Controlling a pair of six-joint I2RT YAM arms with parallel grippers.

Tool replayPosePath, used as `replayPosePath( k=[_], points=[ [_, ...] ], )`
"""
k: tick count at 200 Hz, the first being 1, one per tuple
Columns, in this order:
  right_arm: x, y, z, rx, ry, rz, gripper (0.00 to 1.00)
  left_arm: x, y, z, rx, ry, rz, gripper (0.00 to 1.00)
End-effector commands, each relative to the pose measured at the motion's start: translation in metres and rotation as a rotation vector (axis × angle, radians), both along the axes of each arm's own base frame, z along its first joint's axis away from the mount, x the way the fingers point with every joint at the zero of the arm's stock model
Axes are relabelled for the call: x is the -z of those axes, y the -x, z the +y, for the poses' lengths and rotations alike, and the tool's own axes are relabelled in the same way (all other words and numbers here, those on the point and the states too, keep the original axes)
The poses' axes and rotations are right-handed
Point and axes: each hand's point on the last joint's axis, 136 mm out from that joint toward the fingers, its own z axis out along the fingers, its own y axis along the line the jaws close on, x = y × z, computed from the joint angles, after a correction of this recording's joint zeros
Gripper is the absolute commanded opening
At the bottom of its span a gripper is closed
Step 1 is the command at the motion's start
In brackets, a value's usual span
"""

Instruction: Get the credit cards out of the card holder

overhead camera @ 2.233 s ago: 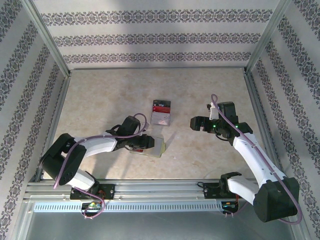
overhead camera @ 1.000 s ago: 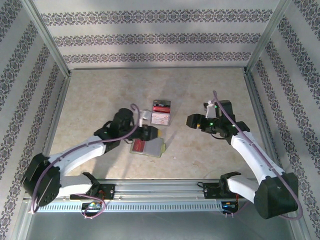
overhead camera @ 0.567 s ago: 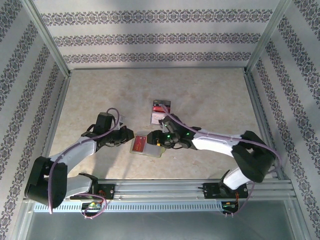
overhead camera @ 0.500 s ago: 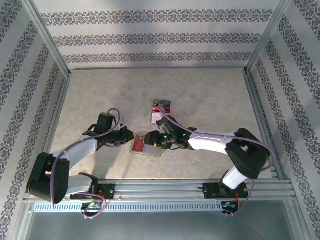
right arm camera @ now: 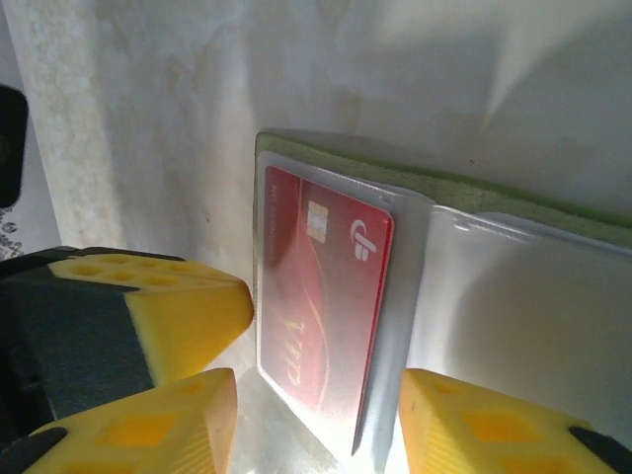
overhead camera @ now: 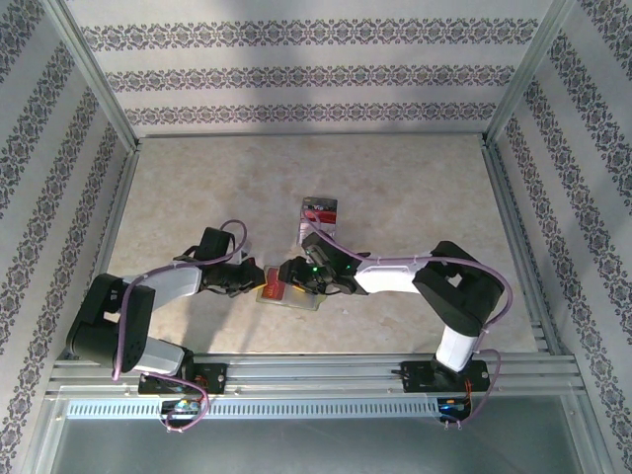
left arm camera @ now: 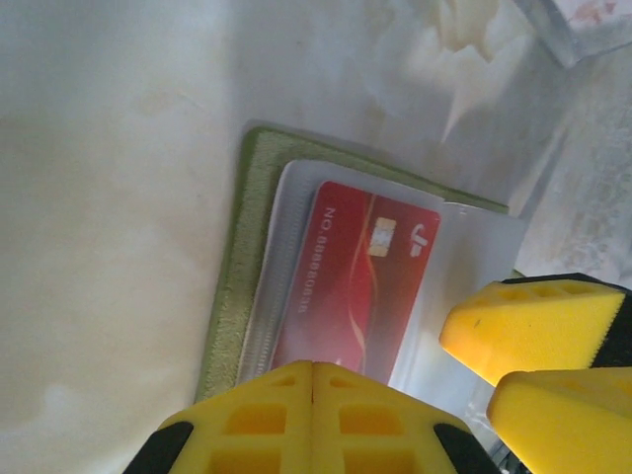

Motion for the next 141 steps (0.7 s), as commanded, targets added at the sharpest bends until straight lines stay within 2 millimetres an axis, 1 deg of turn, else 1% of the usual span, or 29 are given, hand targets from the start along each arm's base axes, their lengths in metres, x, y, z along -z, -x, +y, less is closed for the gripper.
replayPosePath(
  k=[1,27,52,82,103,141],
  points=[
    [-0.006,-0.003,0.015,-0.008,-0.038,-0.016,0.44,0.003,-0.007,0.006,0.001,-0.03,-0.014,0.0],
    [0.0,-0.002,0.015,0.0,-0.024,-0.006,0.43,0.011,-0.003,0.013,-0.002,-0.08,-0.002,0.0],
    [0.009,0.0,0.009,0.017,0.013,0.018,0.41,0.015,0.003,0.014,-0.001,-0.086,0.011,0.0],
    [0.017,0.003,0.004,0.035,0.047,0.038,0.41,0.02,0.007,0.016,-0.004,-0.091,0.02,0.0],
    [0.02,0.004,0.006,0.032,0.053,0.041,0.41,0.023,0.01,0.017,-0.004,-0.092,0.028,0.0],
    [0.021,0.004,0.019,0.02,0.01,0.045,0.41,0.026,0.014,0.012,-0.003,-0.064,0.038,0.0]
  ],
)
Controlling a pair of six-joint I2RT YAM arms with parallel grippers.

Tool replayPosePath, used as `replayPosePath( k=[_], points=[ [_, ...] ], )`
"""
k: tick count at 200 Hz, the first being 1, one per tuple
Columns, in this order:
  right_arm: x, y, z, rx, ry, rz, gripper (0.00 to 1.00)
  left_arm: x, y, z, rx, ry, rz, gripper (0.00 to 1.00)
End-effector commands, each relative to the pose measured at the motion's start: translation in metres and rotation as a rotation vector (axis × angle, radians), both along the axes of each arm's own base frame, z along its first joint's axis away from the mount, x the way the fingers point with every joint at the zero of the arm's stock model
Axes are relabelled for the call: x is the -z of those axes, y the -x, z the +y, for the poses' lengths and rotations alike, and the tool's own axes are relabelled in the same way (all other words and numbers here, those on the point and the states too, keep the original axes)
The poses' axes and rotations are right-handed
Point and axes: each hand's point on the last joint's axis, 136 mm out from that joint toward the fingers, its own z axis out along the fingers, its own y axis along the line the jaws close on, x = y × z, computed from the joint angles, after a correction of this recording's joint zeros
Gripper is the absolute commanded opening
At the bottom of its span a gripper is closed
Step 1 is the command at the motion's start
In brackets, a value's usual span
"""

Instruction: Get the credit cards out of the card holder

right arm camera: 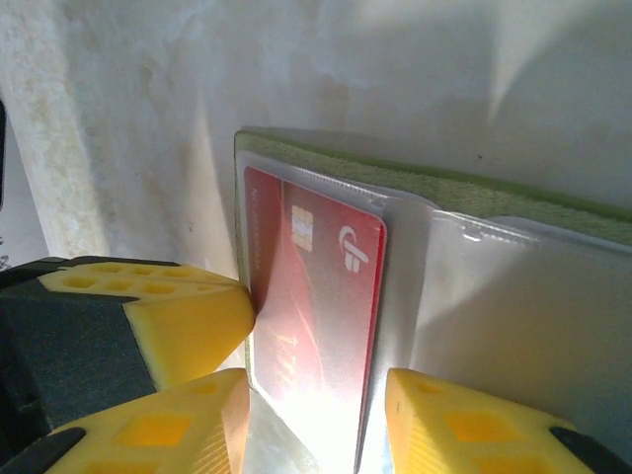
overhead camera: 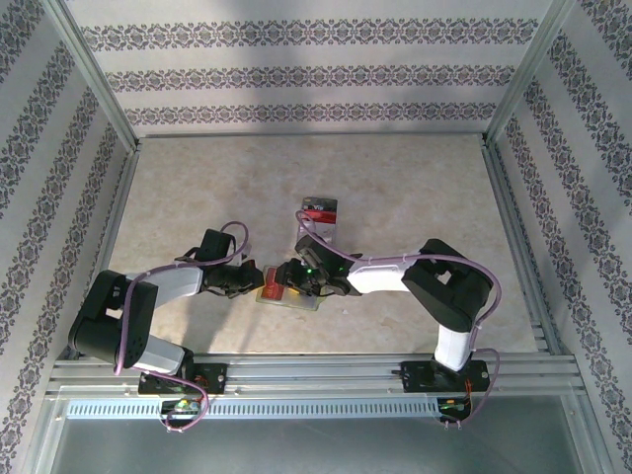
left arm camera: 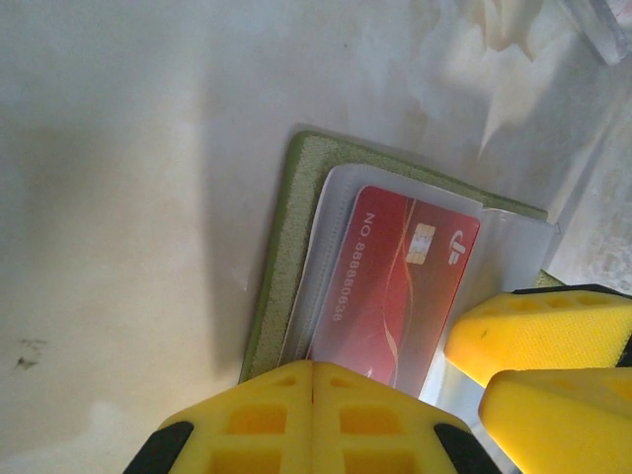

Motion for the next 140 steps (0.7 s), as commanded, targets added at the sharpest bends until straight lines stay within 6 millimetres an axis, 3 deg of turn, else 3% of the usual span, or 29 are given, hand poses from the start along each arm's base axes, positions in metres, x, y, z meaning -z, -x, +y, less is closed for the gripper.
replayPosePath(
  k=[1,53,140],
  points=[
    [0.009,0.003,0.008,0.002,-0.005,0.02,0.41,0.016,0.014,0.008,-0.012,-0.03,0.052,0.0],
    [0.001,0.001,0.015,-0.005,-0.069,-0.01,0.4,0.024,0.018,0.008,-0.01,-0.044,0.071,0.0],
    [-0.032,-0.007,0.02,0.023,-0.247,-0.127,0.33,0.026,0.022,0.011,-0.015,-0.076,0.082,0.0]
  ],
)
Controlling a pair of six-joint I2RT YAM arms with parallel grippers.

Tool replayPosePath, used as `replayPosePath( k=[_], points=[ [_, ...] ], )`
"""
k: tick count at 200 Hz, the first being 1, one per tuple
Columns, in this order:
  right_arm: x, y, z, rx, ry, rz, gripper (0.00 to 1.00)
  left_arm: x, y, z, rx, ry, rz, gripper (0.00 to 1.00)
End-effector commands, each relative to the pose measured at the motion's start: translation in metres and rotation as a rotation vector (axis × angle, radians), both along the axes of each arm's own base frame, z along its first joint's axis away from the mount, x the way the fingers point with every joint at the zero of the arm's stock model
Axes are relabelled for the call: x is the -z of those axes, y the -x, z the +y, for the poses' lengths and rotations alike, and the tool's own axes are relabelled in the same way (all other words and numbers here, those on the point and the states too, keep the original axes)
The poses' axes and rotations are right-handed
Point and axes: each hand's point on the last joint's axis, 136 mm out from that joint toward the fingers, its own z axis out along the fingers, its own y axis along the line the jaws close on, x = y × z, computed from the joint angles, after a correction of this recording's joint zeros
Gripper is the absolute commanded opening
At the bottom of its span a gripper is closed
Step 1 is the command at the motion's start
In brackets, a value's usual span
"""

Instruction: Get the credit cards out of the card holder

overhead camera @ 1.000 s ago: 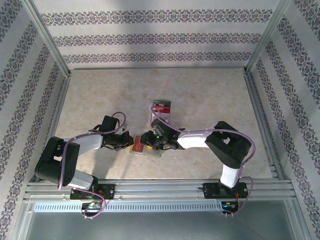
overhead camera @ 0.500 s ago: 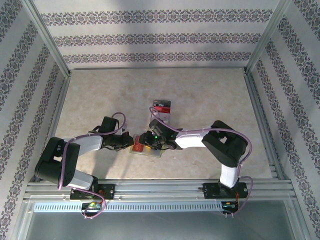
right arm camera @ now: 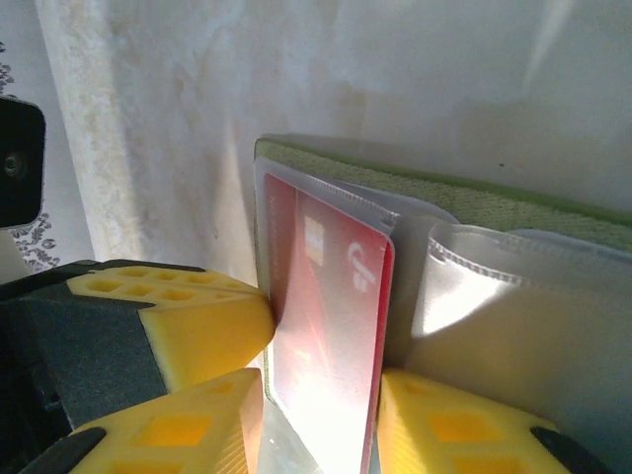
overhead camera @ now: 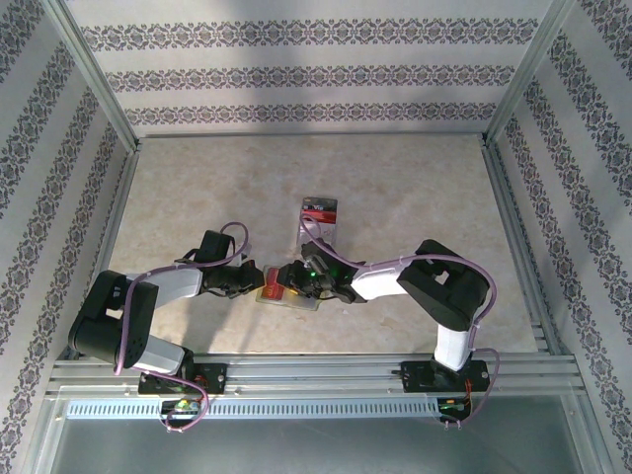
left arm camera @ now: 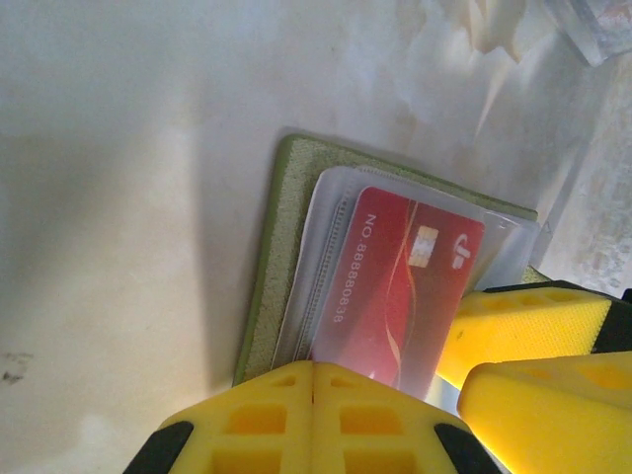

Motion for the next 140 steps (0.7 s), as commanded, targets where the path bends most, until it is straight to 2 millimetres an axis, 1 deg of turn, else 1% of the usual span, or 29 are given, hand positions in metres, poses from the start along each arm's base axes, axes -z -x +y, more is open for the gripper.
replayPosePath(
  k=[1,28,43,68,87,117,129,140],
  points=[
    [-0.034,-0.007,0.019,-0.004,-0.139,-0.101,0.33,0.026,0.023,0.013,-0.018,-0.089,0.1,0.0],
    [-0.036,-0.006,0.017,0.007,-0.162,-0.111,0.29,0.026,0.023,0.014,-0.02,-0.103,0.101,0.0],
    [-0.042,-0.005,0.015,0.009,-0.184,-0.127,0.26,0.026,0.023,0.016,-0.019,-0.115,0.102,0.0],
    [-0.044,-0.002,0.01,0.006,-0.186,-0.144,0.23,0.025,0.023,0.016,-0.017,-0.119,0.102,0.0],
    [-0.038,0.001,0.006,0.007,-0.174,-0.133,0.22,0.024,0.022,0.016,-0.017,-0.119,0.1,0.0],
    [-0.029,0.002,0.006,0.01,-0.161,-0.111,0.18,0.022,0.021,0.015,-0.017,-0.113,0.097,0.0],
    [-0.026,0.001,0.007,0.011,-0.157,-0.104,0.19,0.02,0.02,0.014,-0.015,-0.103,0.092,0.0],
    [-0.022,0.001,0.008,0.01,-0.154,-0.093,0.23,0.016,0.018,0.011,-0.016,-0.081,0.08,0.0]
  ],
)
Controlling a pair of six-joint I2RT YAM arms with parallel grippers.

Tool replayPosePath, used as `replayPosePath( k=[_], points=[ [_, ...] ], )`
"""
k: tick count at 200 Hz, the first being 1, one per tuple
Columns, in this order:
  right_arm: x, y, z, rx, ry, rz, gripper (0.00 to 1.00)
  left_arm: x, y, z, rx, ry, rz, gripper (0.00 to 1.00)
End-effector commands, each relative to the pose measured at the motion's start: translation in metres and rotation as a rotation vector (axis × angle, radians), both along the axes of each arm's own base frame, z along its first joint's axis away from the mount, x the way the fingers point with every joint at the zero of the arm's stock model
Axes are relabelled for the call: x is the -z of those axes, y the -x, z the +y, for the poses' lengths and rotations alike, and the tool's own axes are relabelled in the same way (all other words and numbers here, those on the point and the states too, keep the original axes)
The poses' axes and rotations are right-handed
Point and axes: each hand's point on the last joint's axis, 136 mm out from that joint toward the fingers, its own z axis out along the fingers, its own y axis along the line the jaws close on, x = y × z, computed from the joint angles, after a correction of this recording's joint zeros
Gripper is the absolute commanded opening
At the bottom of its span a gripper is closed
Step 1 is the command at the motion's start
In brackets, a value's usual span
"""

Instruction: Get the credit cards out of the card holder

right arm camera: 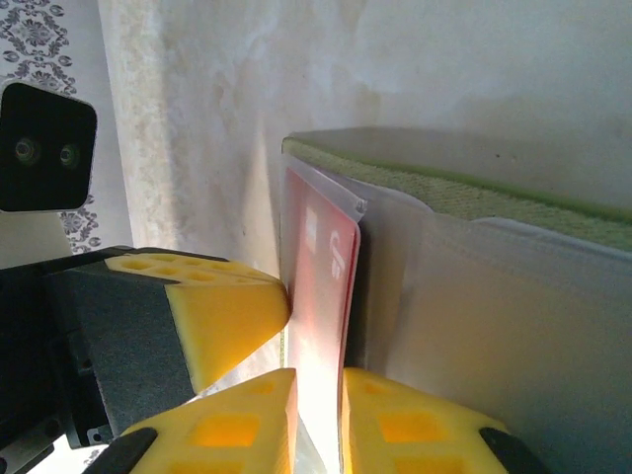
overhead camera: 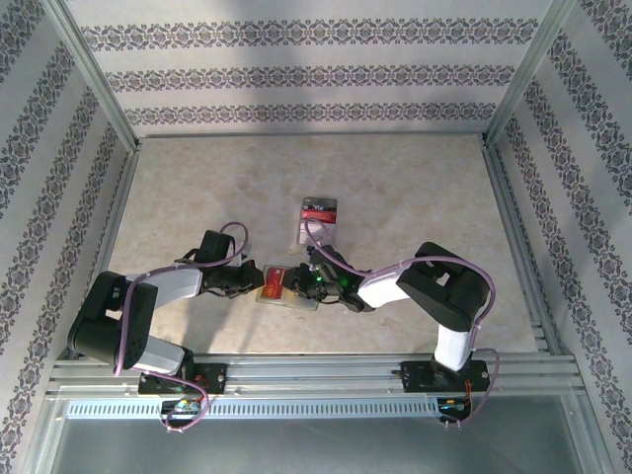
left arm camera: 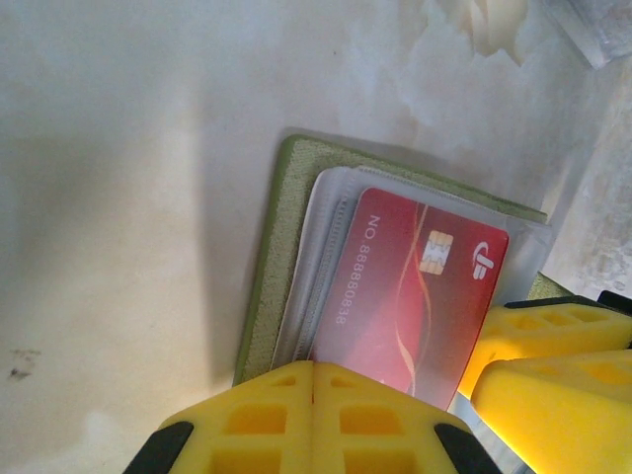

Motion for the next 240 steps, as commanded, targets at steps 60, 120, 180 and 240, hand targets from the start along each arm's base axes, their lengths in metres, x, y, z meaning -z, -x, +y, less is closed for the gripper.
replayPosePath(
  k=[60,120,180,240],
  points=[
    [-0.01,-0.005,0.024,-0.038,-0.065,-0.037,0.26,-0.004,0.005,0.001,0.003,-0.033,0.042,0.02],
    [0.008,-0.003,0.019,-0.028,-0.022,0.019,0.27,-0.023,-0.006,0.004,-0.013,-0.028,-0.012,0.02],
    [0.012,-0.003,0.018,-0.036,-0.01,0.035,0.27,-0.024,-0.021,0.007,-0.004,-0.03,-0.001,0.01],
    [0.013,-0.003,0.015,-0.033,0.002,0.038,0.27,-0.004,-0.016,0.013,0.005,-0.083,0.039,0.0]
  ],
)
